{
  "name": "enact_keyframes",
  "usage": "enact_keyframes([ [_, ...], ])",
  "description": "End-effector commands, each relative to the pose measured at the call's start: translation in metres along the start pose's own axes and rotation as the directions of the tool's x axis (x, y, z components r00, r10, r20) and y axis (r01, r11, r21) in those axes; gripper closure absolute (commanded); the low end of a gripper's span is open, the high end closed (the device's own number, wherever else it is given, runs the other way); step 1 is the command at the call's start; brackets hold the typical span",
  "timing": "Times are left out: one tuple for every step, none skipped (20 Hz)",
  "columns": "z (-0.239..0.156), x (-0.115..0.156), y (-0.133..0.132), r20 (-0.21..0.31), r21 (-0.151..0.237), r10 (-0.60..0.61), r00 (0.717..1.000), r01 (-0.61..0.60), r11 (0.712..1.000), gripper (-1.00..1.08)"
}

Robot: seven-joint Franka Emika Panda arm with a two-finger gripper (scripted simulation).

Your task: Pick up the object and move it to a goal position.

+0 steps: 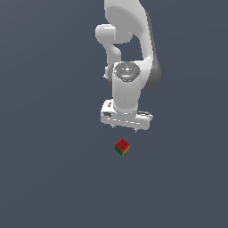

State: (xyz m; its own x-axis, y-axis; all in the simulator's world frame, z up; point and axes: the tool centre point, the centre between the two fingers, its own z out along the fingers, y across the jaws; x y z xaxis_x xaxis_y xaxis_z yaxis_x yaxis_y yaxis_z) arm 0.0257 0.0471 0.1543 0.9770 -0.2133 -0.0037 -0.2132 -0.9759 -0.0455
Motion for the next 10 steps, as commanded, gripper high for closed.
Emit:
enact_keyframes([
  [0.007, 0.004, 0.0, 0.0, -0.003, 0.063, 0.998, -0.063, 0.998, -0.92],
  [0.01, 0.006, 0.0, 0.0, -0.004, 0.089, 0.996, -0.089, 0.996, -0.92],
  [0.013, 0.008, 0.0, 0.0, -0.006, 0.116, 0.993, -0.116, 0.993, -0.92],
  [0.016, 0.01, 0.0, 0.0, -0.007, 0.143, 0.99, -0.143, 0.99, -0.92],
  [0.019, 0.012, 0.0, -0.001, -0.009, 0.169, 0.986, -0.169, 0.986, -0.92],
  [0.022, 0.014, 0.0, -0.001, -0.011, 0.195, 0.981, -0.195, 0.981, -0.92],
  [0.026, 0.015, 0.0, -0.002, -0.012, 0.221, 0.975, -0.221, 0.975, -0.92],
  [0.029, 0.017, 0.0, -0.003, -0.014, 0.247, 0.969, -0.247, 0.969, -0.92],
  [0.032, 0.019, 0.0, -0.004, -0.016, 0.273, 0.962, -0.273, 0.962, -0.92],
  [0.035, 0.021, 0.0, -0.005, -0.017, 0.298, 0.954, -0.298, 0.954, -0.92],
])
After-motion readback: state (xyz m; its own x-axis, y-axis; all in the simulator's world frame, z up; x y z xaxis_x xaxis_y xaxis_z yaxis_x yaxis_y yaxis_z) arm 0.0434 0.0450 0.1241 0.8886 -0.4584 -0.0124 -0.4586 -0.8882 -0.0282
